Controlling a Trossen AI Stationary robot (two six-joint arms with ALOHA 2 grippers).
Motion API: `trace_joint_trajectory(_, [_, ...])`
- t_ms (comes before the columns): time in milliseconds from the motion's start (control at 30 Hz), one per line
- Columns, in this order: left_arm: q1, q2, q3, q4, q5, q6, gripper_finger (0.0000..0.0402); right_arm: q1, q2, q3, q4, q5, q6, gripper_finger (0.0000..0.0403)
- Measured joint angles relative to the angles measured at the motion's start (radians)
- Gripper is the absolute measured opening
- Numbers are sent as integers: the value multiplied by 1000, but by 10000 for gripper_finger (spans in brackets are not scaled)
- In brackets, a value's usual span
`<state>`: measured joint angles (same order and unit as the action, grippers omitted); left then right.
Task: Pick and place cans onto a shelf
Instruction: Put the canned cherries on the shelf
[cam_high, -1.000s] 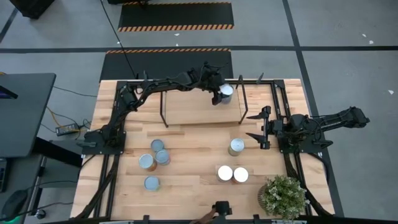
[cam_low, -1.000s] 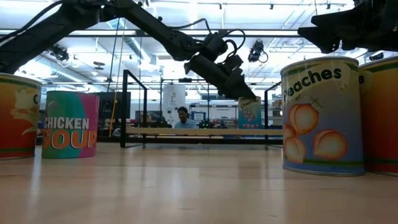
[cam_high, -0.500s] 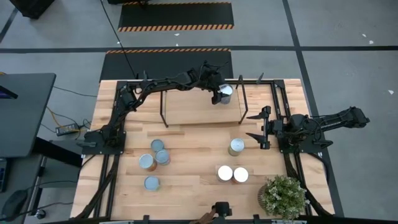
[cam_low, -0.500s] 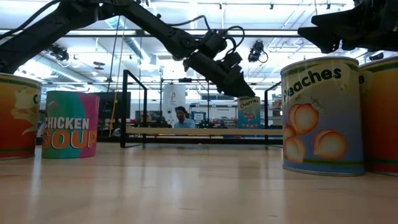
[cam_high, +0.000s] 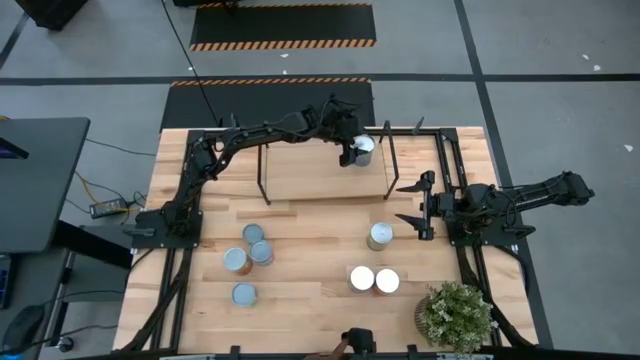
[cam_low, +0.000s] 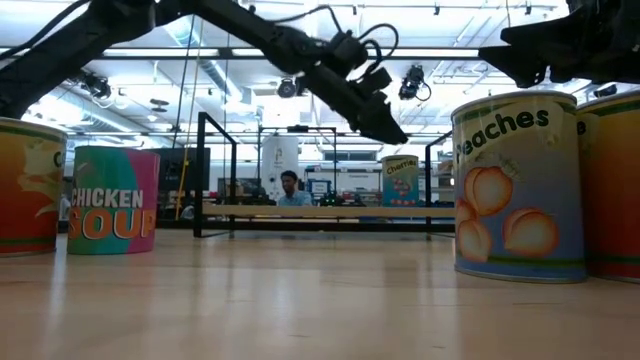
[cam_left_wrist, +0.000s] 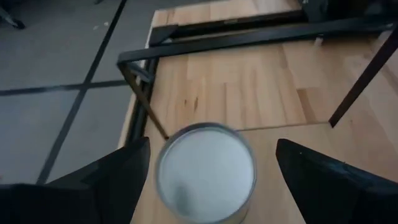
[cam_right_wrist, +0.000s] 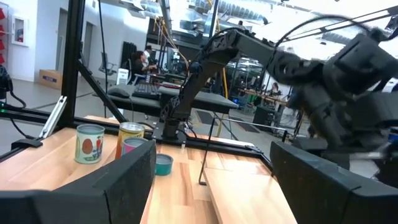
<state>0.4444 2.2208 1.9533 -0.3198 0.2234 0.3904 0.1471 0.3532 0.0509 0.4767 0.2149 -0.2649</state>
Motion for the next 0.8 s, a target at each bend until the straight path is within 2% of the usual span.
trace_joint_trajectory(100, [-14, -1, 62, -156, -82, 61, 354, 0, 0, 0, 0, 0, 0, 323])
trace_joint_trajectory(200, [-25, -2, 77, -244, -204, 110, 348, 0, 0, 0, 0, 0, 1, 323])
trace_joint_trajectory(333, [-19, -1, 74, -345, -248, 103, 333, 0, 0, 0, 0, 0, 1, 323])
trace_joint_trajectory(467, [-14, 0, 47, -354, -270, 72, 313, 0, 0, 0, 10, 0, 1, 323])
trace_joint_trajectory(567, [-15, 1, 21, -292, -301, 58, 298, 0, 0, 0, 17, 0, 1, 323])
trace_joint_trajectory(800, [-29, 2, -16, -256, -289, 23, 263, 0, 0, 0, 16, 0, 4, 323])
